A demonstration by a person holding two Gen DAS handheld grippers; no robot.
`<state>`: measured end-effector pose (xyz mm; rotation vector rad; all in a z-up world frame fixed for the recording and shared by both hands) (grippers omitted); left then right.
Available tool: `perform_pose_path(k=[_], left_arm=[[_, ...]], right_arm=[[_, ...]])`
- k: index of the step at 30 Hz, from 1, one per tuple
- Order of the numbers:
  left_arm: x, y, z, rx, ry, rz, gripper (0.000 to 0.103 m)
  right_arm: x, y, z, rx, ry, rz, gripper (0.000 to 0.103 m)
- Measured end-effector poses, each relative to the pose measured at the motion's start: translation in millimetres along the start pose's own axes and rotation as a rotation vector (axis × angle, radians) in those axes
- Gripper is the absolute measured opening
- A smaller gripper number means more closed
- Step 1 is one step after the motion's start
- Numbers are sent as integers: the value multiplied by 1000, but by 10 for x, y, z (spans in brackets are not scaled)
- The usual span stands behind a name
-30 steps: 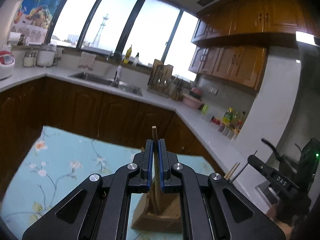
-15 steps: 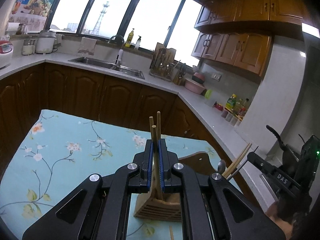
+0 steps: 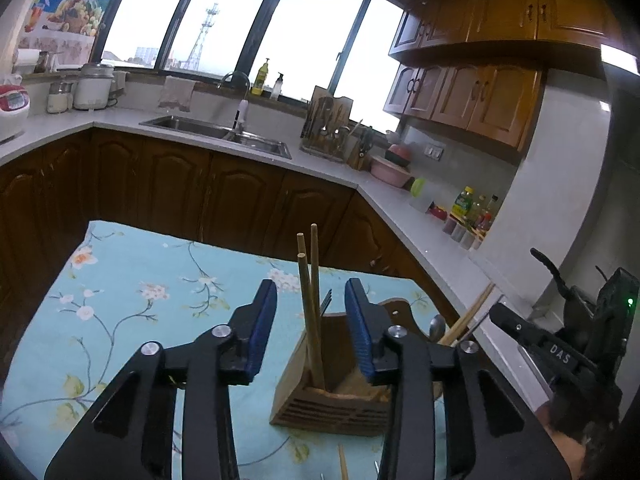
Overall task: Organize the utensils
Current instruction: 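Move both open grippers back down to the remaining utensils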
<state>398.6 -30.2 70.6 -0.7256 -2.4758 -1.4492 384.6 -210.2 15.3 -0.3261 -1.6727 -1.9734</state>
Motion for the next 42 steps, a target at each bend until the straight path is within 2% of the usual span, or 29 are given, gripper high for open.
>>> perform_pose_path(k=[1, 3, 4, 5, 6, 8, 10, 16, 22, 27, 42], left_arm=[[37, -7, 3, 0, 1, -1, 43], [135, -27, 31, 7, 2, -6, 51], [187, -45, 44, 10, 0, -7, 52], [239, -69, 61, 11, 2, -6, 55], [277, -88, 82, 12, 8, -7, 59], [399, -163, 150, 18, 41, -13, 76], [514, -249, 215, 32, 52, -17, 79], [739, -582, 402, 59, 81, 25, 80], [920, -904, 549, 80, 114, 65, 80], [1030, -1251, 664, 85, 128, 118, 80], [1084, -1904, 830, 87, 174, 236, 80]], right_arm=[[29, 6, 1, -6, 1, -4, 17], [118, 24, 8, -18, 13, -24, 46], [188, 35, 12, -25, 20, -41, 54], [236, 40, 19, -29, 22, -54, 66], [292, 46, 20, -32, 23, -68, 74], [422, 39, 20, -40, 30, -91, 84], [551, 4, 9, -52, 36, -112, 92], [787, -256, -9, -74, 41, -99, 94], [947, -660, -52, -100, 27, -36, 94], [1032, -991, -28, -67, -2, 13, 94], [1117, -1639, 146, -7, -16, 125, 94]])
Point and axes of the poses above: each gripper's, at about its wrist camera, not at the fingertips, and x roughly against the way its jaws point, z to its left, y to its top, the point moved 9 cm from there along -x, roughly the way its jaws point, and after that the axes turned 12 degrees about x, right-handed, at the moved point
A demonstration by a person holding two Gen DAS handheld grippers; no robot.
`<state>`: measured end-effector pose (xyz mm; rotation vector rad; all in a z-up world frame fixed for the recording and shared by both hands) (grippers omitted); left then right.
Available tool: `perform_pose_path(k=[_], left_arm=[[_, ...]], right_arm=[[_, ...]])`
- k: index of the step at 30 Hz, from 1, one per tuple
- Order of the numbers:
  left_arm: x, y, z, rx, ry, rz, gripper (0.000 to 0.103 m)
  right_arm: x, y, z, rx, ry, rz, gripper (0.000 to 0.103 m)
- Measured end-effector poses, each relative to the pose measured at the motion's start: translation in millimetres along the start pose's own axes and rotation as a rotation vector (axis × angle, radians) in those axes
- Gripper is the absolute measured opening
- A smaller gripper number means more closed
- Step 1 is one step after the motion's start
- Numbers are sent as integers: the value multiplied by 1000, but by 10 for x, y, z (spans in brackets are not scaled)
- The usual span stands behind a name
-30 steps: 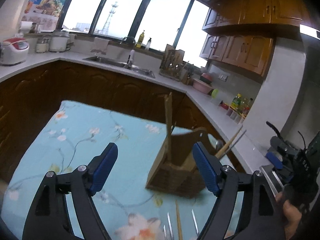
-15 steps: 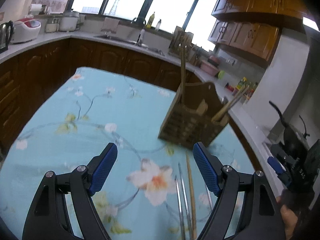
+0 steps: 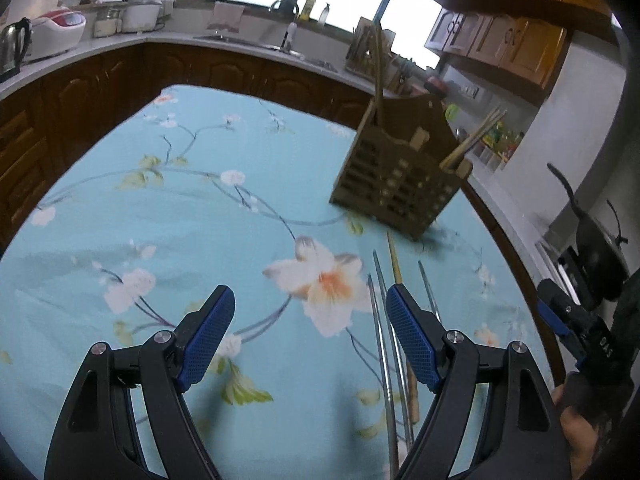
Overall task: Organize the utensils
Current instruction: 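Move both open grippers back down to the remaining utensils, then grasp a metal chopstick with the left gripper while the right gripper grasps another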
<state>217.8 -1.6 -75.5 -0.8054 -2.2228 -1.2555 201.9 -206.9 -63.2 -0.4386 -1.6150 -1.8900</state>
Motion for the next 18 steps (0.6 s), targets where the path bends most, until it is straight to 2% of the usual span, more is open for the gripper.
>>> perform_pose_path(k=[15, 16, 18], left_arm=[[-301, -209, -130, -63, 14, 103, 80], [-321, -220, -138, -68, 15, 109, 80], [-372, -240, -144, -77, 24, 120, 80]], right_arm=[[-328, -168, 17, 28, 5, 103, 93], [-369, -177, 24, 36, 4, 113, 91], [-443, -191, 43, 53, 1, 135, 80]])
Point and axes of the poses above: each gripper's, at about its wrist camera, not at the fingertips, and x roughly against the way its jaws point, z to its left, y to its top, the point moved 9 cm from there along -x, roughly the way its jaws point, and after that the axes turned 12 degrees about x, right-handed, at the moved point
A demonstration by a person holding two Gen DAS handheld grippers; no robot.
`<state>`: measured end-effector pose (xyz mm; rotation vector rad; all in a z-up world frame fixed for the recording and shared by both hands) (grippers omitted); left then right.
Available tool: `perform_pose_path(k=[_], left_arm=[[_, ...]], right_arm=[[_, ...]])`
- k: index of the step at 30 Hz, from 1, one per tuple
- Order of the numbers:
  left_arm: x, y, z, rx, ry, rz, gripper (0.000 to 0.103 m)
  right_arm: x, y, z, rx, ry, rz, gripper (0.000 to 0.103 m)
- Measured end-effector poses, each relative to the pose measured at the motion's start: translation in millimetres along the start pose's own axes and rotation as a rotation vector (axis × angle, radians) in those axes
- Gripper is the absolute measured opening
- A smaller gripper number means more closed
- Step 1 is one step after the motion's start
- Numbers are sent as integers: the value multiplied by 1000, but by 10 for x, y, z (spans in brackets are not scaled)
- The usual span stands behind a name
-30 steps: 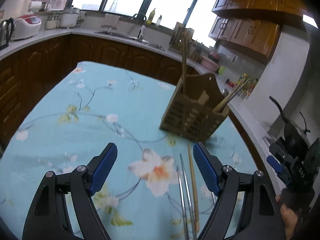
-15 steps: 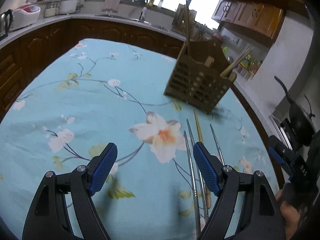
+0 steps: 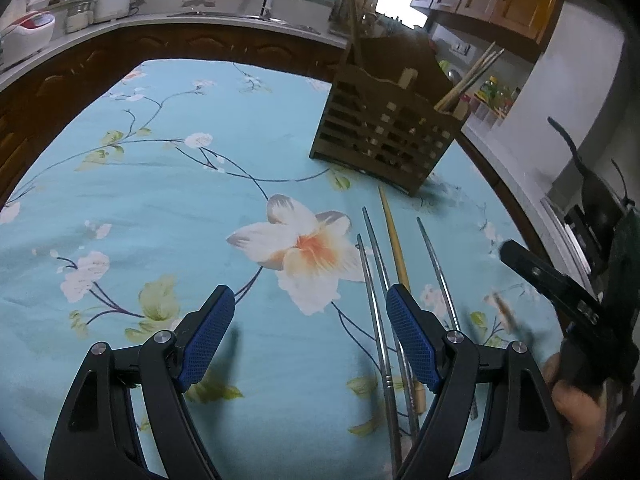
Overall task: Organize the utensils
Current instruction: 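Grasp a metal chopstick with the left gripper while the right gripper grasps another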
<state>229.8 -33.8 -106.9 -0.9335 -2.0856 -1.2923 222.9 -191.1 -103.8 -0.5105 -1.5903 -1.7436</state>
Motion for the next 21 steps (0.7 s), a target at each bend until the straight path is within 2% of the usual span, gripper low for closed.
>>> perform_pose_path(k=[5, 8, 12, 13, 17, 18, 21], left_arm=[[-82, -15, 11, -3, 7, 22, 80], [-121, -14, -11, -13, 3, 34, 80], [-184, -5, -50, -33, 8, 46, 79], [-201, -4, -60, -36, 9, 50, 77], [-305, -3, -141, -66, 15, 75, 69], [-329, -1, -167, -76, 16, 81, 68], [-411, 15, -261, -108, 20, 93, 60]], right_arm=[[-281, -21, 55, 36, 12, 79, 57], [-478, -40, 89, 61, 22, 126, 48], [-699, -50, 122, 92, 21, 176, 41], [-760, -50, 131, 105, 18, 188, 39], [-882, -46, 123, 157, -28, 221, 12], [-882, -48, 114, 159, -28, 224, 8], [-796, -112, 60, 147, -10, 230, 7]])
Point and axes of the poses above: each gripper's, at about its wrist camera, not at the fingertips, and x roughly against the way its jaws point, z to its left, y to its top, the point moved 9 cm from there along -x, roughly the way its jaws point, and after that the axes turned 12 degrees about x, right-handed, at the moved point
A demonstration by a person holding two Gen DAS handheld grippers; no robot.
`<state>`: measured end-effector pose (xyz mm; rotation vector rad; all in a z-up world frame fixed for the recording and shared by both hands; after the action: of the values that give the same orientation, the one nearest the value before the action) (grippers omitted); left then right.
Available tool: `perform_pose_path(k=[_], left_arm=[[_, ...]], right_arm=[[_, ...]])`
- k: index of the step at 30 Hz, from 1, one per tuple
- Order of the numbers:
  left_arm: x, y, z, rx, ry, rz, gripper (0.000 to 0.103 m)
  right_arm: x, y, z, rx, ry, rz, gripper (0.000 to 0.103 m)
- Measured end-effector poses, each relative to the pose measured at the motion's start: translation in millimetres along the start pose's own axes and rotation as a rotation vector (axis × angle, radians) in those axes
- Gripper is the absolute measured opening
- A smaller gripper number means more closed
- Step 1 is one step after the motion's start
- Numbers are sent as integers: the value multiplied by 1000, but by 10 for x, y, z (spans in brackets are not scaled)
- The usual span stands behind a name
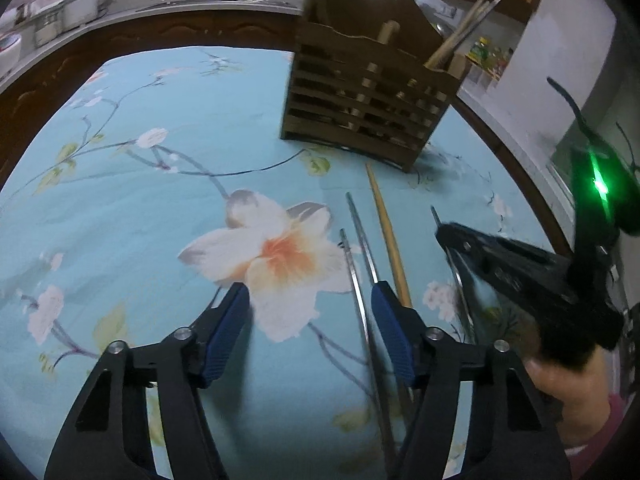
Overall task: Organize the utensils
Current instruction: 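Grasp a metal chopstick with the left gripper while the right gripper grasps another, then lift both metal chopsticks upright and carry them above the wooden holder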
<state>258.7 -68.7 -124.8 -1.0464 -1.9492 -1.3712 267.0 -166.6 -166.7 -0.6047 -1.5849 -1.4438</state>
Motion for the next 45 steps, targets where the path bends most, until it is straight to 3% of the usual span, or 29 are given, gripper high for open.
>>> perform_pose_path(k=[3, 5, 9, 14, 21, 34, 38, 45], left_arm=[[-114, 35, -98, -34, 2, 18, 48], [-207, 35, -146, -55, 8, 41, 34], [-289, 42, -213, -115, 48, 33, 28], [-261, -31, -223, -187, 66, 30, 12], [-219, -49, -186, -156, 41, 72, 12], [-308, -3, -339, -212, 62, 42, 4], [-207, -15, -303, -178, 19, 44, 4], [291, 114, -283, -118, -71, -37, 4]], right_arm=[[133, -153, -39, -7, 9, 1, 7], [224, -260, -68, -17, 12, 2, 7], [358, -426, -132, -56, 27, -10, 7], [388, -446, -134, -78, 33, -19, 6], [364, -417, -109, -72, 45, -18, 11], [258, -336, -79, 0, -33, 1, 8], [294, -335, -78, -36, 8, -2, 5], [626, -215, 21, -59, 54, -75, 4]])
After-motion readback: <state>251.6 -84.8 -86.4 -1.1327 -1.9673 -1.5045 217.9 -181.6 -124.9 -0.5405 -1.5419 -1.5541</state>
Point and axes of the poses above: each gripper's, at about its wrist camera, not at the fingertips, and x roughly against the way its jaws point, z to its left, y to its top, the point moved 9 cm from there along -x, roughly the way its jaws point, and after that the axes turned 12 degrees about x, right-handed, at the moved point
